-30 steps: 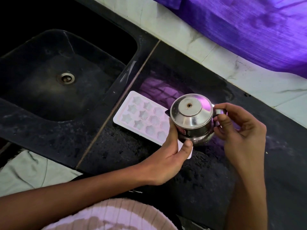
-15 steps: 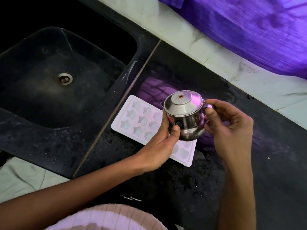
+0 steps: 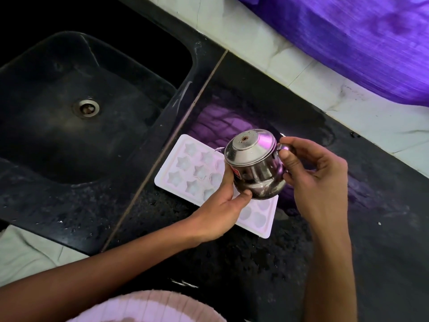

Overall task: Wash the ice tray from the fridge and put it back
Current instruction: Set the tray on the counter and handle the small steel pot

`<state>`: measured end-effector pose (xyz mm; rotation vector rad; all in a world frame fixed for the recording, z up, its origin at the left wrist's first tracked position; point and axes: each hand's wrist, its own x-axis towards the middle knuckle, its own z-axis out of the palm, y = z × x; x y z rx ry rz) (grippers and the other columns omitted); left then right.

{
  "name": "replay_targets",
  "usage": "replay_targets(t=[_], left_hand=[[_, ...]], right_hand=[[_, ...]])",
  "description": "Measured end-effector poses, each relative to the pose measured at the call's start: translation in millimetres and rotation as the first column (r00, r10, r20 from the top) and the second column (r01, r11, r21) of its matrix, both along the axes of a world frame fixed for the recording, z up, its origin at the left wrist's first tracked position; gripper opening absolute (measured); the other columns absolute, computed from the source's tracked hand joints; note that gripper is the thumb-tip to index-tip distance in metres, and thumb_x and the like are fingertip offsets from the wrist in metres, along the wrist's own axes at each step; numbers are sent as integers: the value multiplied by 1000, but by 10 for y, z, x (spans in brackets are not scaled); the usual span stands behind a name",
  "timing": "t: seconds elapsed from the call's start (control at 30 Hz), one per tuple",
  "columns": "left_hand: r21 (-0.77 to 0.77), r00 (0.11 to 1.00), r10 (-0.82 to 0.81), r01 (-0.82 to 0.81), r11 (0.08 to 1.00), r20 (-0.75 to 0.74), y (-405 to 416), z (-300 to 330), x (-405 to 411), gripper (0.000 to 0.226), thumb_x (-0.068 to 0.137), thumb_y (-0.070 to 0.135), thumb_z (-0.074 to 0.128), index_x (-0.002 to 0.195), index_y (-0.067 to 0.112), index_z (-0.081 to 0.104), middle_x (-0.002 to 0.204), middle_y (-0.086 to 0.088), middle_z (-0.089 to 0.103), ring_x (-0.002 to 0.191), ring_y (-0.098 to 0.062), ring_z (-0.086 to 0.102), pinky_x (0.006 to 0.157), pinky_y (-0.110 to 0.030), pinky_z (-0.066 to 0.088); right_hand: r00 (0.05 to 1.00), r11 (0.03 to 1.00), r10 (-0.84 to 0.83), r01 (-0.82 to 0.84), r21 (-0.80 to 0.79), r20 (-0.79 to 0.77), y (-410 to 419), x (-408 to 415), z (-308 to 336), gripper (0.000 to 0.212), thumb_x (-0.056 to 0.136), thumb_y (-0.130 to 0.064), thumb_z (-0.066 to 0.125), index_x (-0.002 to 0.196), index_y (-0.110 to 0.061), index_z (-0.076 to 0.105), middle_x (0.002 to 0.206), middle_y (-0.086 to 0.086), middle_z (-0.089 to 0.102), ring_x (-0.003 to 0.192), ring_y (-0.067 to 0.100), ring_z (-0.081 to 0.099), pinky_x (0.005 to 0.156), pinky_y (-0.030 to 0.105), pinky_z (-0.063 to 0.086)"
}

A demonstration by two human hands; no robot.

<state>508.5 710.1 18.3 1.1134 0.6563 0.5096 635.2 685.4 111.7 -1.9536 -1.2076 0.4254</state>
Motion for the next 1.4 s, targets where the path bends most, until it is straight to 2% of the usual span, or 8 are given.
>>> replay_targets(t=[0.2,0.37,0.47,0.77,0.9,1.03,1.2,1.4], left_hand=[[-15,1000,-14,14,1000,0,-5,-4,10,85,83,28,44,150,35,-8,156,23,8,139,11,9,118,-27,13],[-11,1000,-27,27,1000,13,-8,-16,0,81,90,18,44,150,33,-9,158,20,5,141,8,8,113,-21,13],[-8,999,-33,33,999,10,-6,1,3,86,83,25,44,149,35,-9,156,24,5,138,12,9,109,-16,15],[12,999,-47,47,999,-2,-12,-19,-4,88,83,28,46,148,41,-12,156,26,2,139,12,8,112,-20,15],[32,999,-52,52,998,0,-17,6,-16,89,83,27,46,146,42,-15,153,31,-1,138,14,6,112,-18,14],[62,999,-39,39,997,-3,-18,41,-39,90,82,26,47,147,39,-14,147,36,6,134,18,9,106,-9,15],[122,1000,0,3,993,-21,-47,79,-68,93,83,28,49,147,40,-18,154,30,2,138,15,7,111,-15,12],[150,999,-17,22,988,-39,-143,51,-102,92,94,11,51,147,36,-20,156,26,-6,141,9,2,120,-28,8]], right_hand=[[1000,1000,3,-3,3,4,5,6,3,19,86,-23,65,98,-37,68,88,-12,70,84,10,66,75,44,58],[1000,1000,6,-6,10,5,4,1,4,18,86,-22,65,97,-36,68,87,-10,71,83,12,67,74,45,57],[1000,1000,13,-13,13,14,-3,-6,11,18,86,-23,65,98,-36,68,88,-12,70,84,10,66,75,44,58],[1000,999,17,-17,39,19,-36,-20,35,20,86,-21,63,96,-38,66,88,-12,70,84,11,66,74,44,58],[1000,998,11,-10,59,-10,-61,-20,29,19,87,-21,63,97,-37,67,89,-9,71,86,12,67,73,40,59],[998,994,10,-3,106,-63,-90,-29,16,20,88,-15,63,98,-32,68,89,-11,71,83,9,68,69,28,59],[991,987,5,16,159,-132,-121,-52,-12,19,88,-12,63,97,-27,68,90,-7,72,79,13,68,65,23,58],[997,993,44,-36,116,-65,-123,-59,-3,23,89,-10,61,96,-31,69,90,-5,71,79,12,67,67,22,57]])
